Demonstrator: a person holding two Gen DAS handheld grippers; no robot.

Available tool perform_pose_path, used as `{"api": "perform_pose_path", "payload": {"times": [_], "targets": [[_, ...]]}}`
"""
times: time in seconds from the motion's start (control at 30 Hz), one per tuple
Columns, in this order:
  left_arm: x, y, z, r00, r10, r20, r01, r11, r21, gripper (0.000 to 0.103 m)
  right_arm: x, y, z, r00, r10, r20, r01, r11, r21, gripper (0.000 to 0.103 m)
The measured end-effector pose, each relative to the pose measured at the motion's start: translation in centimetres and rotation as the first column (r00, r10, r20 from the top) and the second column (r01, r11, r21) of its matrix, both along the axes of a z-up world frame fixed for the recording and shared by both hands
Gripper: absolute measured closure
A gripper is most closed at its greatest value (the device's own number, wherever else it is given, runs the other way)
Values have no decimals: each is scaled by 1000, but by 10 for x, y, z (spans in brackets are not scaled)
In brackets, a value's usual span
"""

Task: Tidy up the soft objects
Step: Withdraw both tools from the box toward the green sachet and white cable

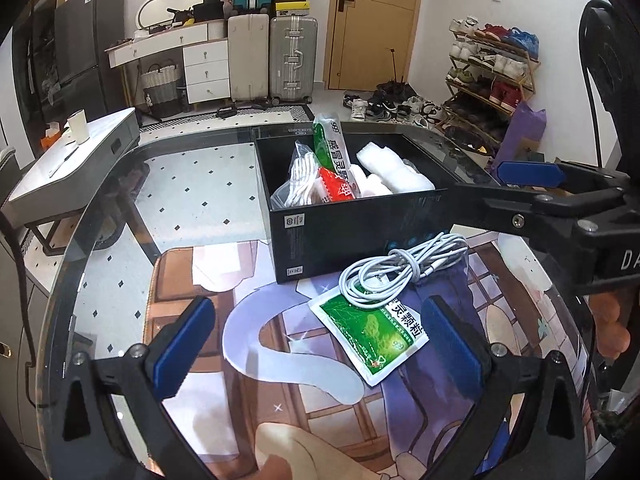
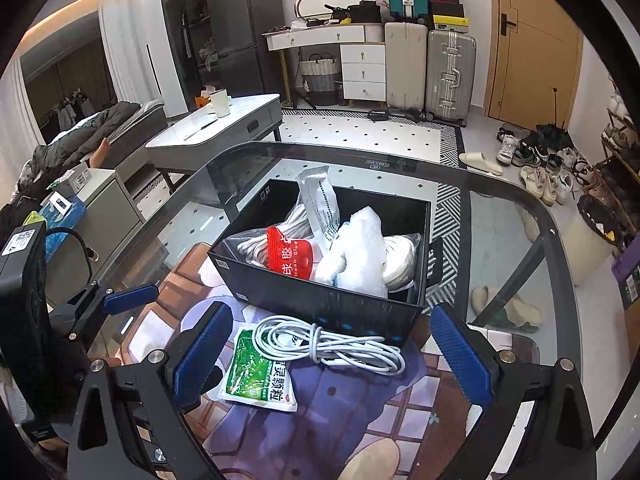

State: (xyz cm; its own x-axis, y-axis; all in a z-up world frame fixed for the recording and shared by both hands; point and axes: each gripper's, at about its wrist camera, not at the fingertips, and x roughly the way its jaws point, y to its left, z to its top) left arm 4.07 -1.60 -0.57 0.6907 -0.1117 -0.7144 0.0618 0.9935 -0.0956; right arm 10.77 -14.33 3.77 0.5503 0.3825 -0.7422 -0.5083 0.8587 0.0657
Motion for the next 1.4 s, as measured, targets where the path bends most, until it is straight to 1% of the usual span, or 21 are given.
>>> {"api": "perform_pose_path", "payload": {"times": [0.1, 0.37, 0.57, 0.8, 1.0, 1.13, 1.23, 1.4], "targets": [[0, -1, -5, 1000, -5, -13, 4, 1000, -24, 0, -1, -3, -4, 1000, 0, -8, 0, 1000, -5, 2], [0, -6, -14, 999, -3, -38, 1, 999, -39, 0, -1, -9, -18, 999, 0, -41, -1, 1000, -21, 2], [5, -12, -24, 998, 15, -56, -18, 999, -49, 0, 2, -5, -31, 998, 9, -68, -13, 998, -60, 2], [11, -18, -34, 996, 25, -83, -28, 999, -36, 0, 8, -5, -39, 994, -19, -112, 15, 999, -36, 2], [16, -21, -40, 995, 28, -98, -32, 999, -38, 0, 4, 1, -42, 997, 12, -80, -20, 995, -96, 2], [18, -19, -43, 993, 37, -111, -40, 999, -26, 0, 7, -5, -43, 995, 33, -90, -42, 995, -95, 2], [22, -20, -47, 990, 46, -132, -47, 999, -4, 0, 6, -5, -48, 995, 61, -73, -71, 986, -148, 2], [24, -15, -49, 989, 52, -140, -53, 999, -2, 0, 10, -6, -61, 991, 97, -94, -113, 976, -186, 2]]}}
